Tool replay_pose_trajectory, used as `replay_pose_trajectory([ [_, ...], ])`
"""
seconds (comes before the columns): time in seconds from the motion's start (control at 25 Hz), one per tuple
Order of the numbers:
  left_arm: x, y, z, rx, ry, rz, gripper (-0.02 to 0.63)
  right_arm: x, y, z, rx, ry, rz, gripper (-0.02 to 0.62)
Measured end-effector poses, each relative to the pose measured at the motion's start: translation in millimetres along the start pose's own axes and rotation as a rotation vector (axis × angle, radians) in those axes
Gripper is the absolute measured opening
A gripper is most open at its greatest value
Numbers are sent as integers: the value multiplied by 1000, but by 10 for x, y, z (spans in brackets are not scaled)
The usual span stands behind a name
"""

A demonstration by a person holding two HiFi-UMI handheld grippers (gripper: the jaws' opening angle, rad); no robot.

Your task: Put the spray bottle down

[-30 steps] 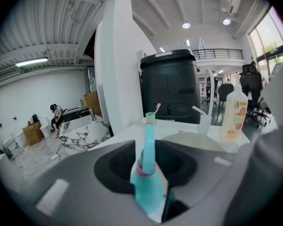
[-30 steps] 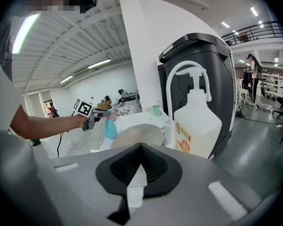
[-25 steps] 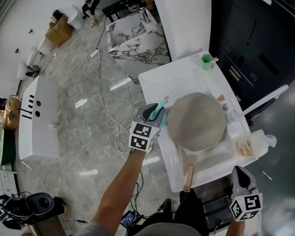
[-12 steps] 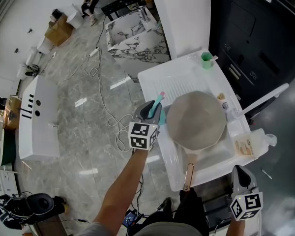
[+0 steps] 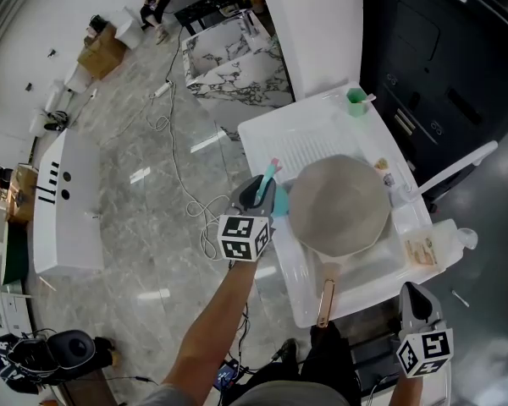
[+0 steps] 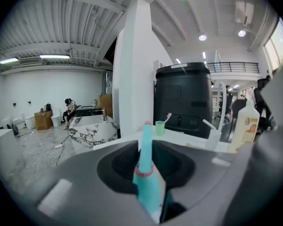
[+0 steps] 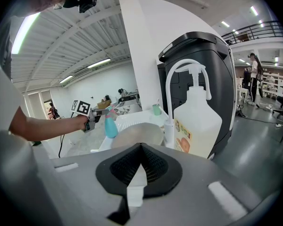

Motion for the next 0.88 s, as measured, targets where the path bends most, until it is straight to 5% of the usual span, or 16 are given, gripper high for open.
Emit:
replay_pose_trajectory([
  [0.88, -276, -106, 66, 20, -12, -100, 83, 13, -95, -21, -18, 2, -15, 2],
])
Point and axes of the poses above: the fingertips, and each gripper's own axes: x forward along the fingers, y to its right, z out of its underside, the point moved 5 cm from there along -x, backward along the fingers, and after that the axes turned 5 degrees about z, right-handed, at the moved point
